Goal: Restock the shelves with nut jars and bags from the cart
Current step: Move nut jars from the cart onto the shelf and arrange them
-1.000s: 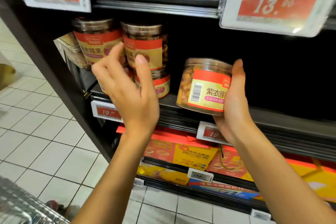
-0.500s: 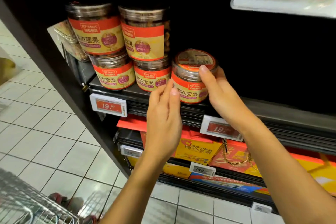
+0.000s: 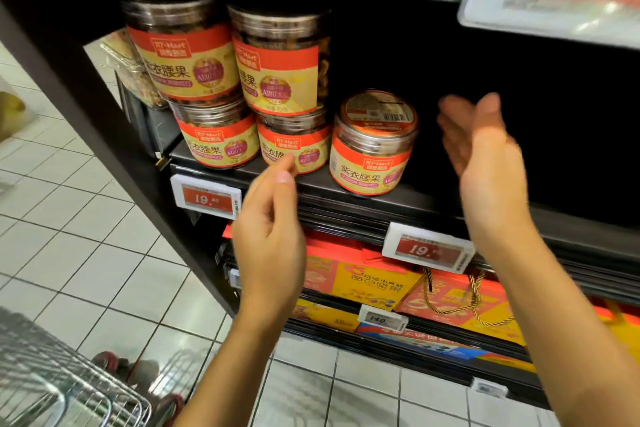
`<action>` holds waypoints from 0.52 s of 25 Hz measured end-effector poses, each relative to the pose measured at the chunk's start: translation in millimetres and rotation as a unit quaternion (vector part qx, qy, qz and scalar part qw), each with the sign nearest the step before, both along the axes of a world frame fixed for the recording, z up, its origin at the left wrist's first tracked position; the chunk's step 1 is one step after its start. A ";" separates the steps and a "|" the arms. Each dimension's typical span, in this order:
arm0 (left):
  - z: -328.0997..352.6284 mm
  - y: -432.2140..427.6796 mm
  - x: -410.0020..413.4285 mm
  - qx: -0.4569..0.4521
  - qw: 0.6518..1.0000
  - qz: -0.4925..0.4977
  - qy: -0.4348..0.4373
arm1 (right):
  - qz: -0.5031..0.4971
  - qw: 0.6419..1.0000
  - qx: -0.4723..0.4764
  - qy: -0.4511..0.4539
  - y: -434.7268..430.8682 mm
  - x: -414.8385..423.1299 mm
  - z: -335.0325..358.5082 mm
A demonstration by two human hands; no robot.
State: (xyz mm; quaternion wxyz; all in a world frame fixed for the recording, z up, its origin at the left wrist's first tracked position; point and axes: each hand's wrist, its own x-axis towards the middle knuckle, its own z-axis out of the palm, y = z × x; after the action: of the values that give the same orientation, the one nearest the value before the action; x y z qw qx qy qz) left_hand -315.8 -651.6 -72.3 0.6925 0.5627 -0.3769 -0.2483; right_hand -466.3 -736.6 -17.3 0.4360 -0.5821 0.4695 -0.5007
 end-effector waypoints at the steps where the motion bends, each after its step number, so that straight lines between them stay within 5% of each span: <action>1: 2.7 2.0 8.5 0.005 1.000 0.022 0.012 | 0.010 0.999 -0.027 -0.031 -2.7 5.0 17.5; 7: 33.0 -4.5 31.4 0.004 0.999 0.006 0.049 | 0.162 0.981 0.099 0.027 -34.4 76.3 66.2; 13: 52.1 -23.6 33.8 0.033 0.999 -0.004 0.017 | 0.129 0.983 0.118 0.051 -43.8 80.6 55.0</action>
State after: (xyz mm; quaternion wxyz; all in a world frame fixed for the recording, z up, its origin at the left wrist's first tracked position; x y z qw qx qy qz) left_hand -282.0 -675.2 -20.2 0.6788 0.5795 -0.3589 -0.2732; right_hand -385.7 -780.4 37.7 0.5381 -0.6069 0.4680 -0.3508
